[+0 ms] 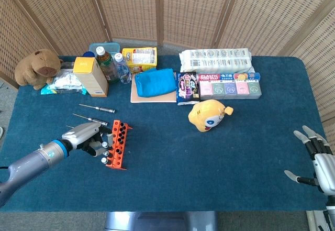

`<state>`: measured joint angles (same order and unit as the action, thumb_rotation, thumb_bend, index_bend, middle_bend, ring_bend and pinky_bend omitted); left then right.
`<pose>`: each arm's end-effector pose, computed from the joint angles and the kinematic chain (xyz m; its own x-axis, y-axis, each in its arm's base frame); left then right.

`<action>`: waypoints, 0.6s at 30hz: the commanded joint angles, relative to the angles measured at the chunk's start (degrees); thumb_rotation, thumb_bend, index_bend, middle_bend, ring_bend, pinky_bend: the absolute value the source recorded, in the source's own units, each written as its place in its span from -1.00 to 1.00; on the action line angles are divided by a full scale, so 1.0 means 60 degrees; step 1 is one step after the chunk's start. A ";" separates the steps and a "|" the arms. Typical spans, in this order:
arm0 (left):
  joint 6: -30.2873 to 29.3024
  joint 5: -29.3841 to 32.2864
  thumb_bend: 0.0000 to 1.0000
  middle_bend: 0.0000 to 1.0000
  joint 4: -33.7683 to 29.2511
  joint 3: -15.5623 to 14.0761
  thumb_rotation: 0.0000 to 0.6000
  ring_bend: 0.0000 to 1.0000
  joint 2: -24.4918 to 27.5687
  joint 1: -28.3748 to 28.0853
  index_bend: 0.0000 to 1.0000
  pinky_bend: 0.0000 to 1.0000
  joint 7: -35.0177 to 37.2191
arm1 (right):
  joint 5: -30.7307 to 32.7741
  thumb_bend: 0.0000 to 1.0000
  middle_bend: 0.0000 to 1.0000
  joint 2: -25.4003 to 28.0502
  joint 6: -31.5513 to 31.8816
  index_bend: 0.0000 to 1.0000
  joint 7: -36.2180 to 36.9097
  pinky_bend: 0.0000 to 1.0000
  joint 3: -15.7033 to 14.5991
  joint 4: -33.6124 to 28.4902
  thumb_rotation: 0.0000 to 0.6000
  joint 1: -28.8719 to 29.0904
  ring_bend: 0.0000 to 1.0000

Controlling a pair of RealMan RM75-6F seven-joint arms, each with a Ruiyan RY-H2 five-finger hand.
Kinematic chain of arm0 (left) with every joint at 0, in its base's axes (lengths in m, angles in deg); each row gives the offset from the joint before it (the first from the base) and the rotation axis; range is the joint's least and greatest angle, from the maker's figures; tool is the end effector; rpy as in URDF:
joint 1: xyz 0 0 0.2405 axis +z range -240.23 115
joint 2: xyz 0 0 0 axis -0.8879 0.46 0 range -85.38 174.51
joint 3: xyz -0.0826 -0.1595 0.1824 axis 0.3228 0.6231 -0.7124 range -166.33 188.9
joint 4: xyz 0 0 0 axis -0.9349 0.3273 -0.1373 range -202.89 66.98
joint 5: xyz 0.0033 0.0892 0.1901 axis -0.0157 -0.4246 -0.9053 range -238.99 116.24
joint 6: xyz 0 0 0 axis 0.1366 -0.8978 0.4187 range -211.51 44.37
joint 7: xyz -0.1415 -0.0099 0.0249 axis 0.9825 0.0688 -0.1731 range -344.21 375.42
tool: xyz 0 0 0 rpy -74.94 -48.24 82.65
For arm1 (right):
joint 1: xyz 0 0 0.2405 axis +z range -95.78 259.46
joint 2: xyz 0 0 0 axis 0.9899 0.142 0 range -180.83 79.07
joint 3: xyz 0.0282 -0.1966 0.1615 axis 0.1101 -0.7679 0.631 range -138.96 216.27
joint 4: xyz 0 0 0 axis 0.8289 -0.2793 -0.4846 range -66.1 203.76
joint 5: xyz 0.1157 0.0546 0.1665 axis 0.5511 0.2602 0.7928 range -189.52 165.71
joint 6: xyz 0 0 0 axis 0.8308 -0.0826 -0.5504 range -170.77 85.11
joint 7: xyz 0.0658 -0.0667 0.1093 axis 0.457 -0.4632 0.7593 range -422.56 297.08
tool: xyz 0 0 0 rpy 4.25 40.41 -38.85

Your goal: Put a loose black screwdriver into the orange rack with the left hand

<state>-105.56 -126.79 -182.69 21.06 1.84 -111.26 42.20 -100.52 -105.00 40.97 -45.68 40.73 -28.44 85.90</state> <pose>-0.1319 0.3056 0.1287 0.0940 0.7426 0.6631 0.9929 -0.1182 -0.0084 -0.3038 -0.1731 0.1986 0.2011 -0.0491 0.9783 -0.9794 -0.0296 0.1998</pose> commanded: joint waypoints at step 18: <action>0.0106 0.0306 -0.17 1.00 0.0139 0.0004 1.00 1.00 -0.0273 -0.0025 0.04 1.00 -0.0401 | 0.0014 -1.00 -1.00 0.0024 0.0001 -0.77 0.0066 -1.00 0.0012 -0.0006 1.00 0.0001 -1.00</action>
<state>-104.94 -125.00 -181.85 21.09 0.18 -111.41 39.86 -100.43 -104.86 40.97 -45.29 40.80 -28.47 85.90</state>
